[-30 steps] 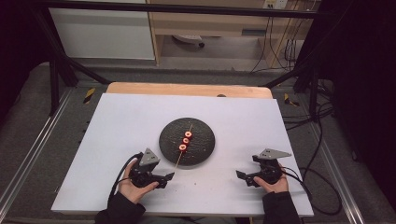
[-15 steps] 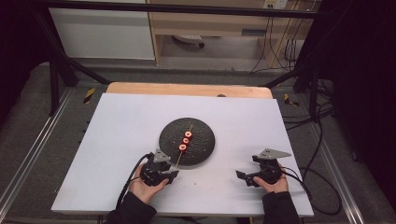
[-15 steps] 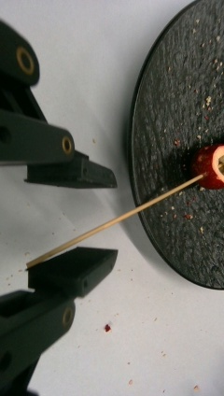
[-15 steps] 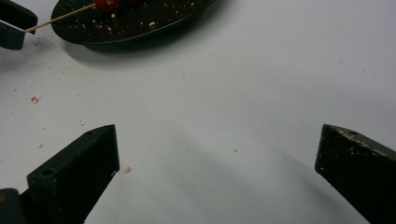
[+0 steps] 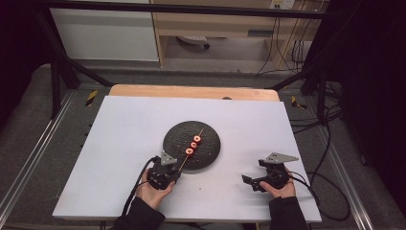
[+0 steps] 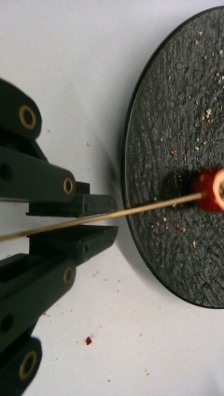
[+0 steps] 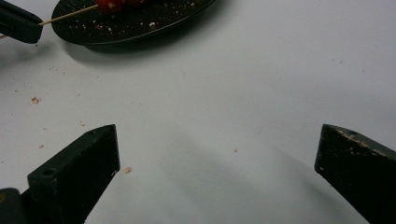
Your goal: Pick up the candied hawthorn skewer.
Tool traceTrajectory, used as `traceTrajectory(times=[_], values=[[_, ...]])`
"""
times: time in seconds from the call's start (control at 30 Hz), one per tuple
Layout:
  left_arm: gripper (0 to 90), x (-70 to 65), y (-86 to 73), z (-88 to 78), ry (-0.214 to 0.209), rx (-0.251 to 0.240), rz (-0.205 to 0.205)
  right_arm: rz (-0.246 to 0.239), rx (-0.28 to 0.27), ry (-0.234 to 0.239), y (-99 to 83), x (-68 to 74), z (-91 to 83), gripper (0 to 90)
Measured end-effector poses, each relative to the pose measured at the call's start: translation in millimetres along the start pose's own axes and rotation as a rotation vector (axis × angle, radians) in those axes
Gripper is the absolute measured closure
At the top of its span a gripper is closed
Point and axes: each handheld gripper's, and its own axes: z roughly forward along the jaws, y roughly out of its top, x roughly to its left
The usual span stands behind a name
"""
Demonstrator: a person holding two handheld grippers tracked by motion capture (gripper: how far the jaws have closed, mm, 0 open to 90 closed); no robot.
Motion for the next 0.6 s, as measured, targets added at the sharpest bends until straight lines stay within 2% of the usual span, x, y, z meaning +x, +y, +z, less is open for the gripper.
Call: traceTrajectory(times=[0.3, 0.47, 0.6], values=[[87.4, 4.9, -2.2, -2.0, 0.009, -0.004, -0.011, 0.000, -0.003, 0.001, -0.2, 0.1, 0.8, 1.0], [87.6, 5.2, -3.2, -2.7, -0.003, -0.011, 0.000, -0.004, -0.001, -0.001, -0.4, 0.0, 1.1, 1.0], [87.9, 4.7, -4.6, -4.5, -0.018, -0.024, 0.024, -0.005, 0.000, 0.000, -0.5, 0.0, 1.2, 1.0]])
